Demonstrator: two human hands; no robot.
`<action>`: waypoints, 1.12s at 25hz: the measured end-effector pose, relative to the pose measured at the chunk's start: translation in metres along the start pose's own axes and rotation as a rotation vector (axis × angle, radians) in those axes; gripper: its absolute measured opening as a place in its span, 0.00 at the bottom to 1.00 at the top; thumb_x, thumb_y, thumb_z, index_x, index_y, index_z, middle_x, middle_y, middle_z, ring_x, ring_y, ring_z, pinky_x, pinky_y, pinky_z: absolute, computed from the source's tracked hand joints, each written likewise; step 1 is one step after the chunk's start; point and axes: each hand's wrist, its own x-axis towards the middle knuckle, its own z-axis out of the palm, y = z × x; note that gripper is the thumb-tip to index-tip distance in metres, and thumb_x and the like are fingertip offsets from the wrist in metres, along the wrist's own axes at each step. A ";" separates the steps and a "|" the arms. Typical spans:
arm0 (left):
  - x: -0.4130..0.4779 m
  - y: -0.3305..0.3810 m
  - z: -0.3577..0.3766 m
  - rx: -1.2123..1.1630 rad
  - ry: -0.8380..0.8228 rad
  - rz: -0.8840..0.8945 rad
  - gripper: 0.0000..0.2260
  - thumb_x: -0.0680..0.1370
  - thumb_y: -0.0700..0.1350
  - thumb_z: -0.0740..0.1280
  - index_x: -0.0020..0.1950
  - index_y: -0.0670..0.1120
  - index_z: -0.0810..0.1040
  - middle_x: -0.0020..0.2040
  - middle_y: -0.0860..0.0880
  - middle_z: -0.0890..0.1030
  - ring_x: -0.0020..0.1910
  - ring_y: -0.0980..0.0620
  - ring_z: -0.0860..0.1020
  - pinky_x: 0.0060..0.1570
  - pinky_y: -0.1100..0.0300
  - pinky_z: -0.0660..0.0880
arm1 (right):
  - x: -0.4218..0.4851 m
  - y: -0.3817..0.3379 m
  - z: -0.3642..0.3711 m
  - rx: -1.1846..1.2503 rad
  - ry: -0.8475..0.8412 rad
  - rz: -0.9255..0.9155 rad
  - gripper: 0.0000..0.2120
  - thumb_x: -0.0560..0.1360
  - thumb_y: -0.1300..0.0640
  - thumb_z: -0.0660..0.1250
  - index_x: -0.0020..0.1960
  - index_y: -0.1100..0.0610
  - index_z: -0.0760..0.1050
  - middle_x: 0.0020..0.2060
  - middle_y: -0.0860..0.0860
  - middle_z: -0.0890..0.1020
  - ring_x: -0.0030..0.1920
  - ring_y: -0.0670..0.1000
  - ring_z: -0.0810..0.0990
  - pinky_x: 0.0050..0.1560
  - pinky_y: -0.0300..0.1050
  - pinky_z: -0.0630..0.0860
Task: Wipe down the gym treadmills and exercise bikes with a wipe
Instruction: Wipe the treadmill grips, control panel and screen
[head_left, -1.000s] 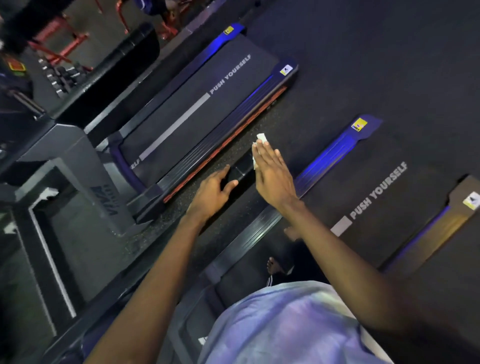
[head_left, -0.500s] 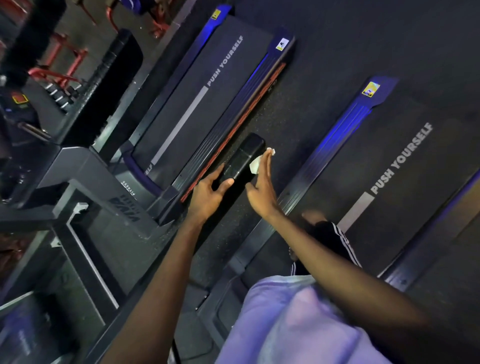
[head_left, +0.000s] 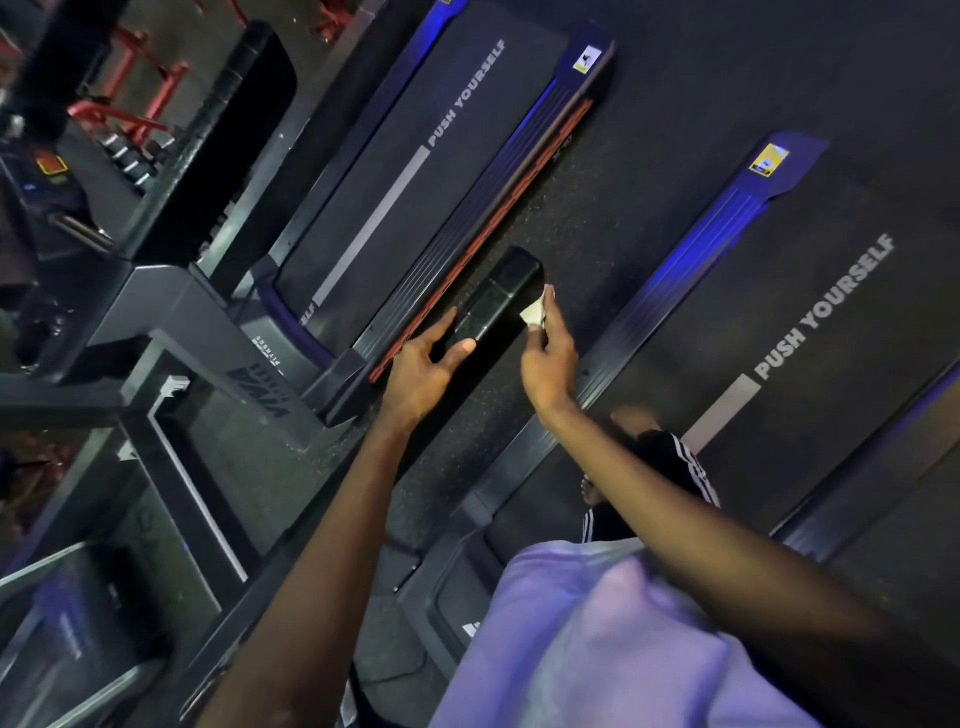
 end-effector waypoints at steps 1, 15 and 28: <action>0.000 -0.001 0.000 0.001 0.001 -0.001 0.27 0.79 0.52 0.68 0.77 0.52 0.65 0.73 0.53 0.70 0.61 0.73 0.67 0.49 0.83 0.62 | -0.003 -0.003 -0.003 -0.013 0.020 -0.043 0.26 0.81 0.67 0.57 0.78 0.54 0.60 0.75 0.48 0.66 0.70 0.36 0.62 0.70 0.29 0.60; 0.005 -0.003 -0.005 -0.033 0.000 -0.075 0.27 0.76 0.58 0.70 0.74 0.56 0.69 0.71 0.51 0.73 0.65 0.59 0.71 0.62 0.64 0.66 | 0.046 -0.043 -0.035 -0.813 -0.307 -0.733 0.31 0.70 0.74 0.54 0.72 0.60 0.70 0.72 0.53 0.71 0.76 0.51 0.63 0.77 0.53 0.57; -0.010 -0.038 -0.027 -0.012 -0.124 -0.073 0.29 0.77 0.61 0.64 0.76 0.52 0.67 0.71 0.51 0.74 0.67 0.53 0.74 0.63 0.65 0.64 | 0.053 -0.080 -0.003 -1.287 -0.616 -0.734 0.30 0.72 0.68 0.58 0.74 0.59 0.67 0.73 0.53 0.70 0.76 0.49 0.63 0.78 0.47 0.52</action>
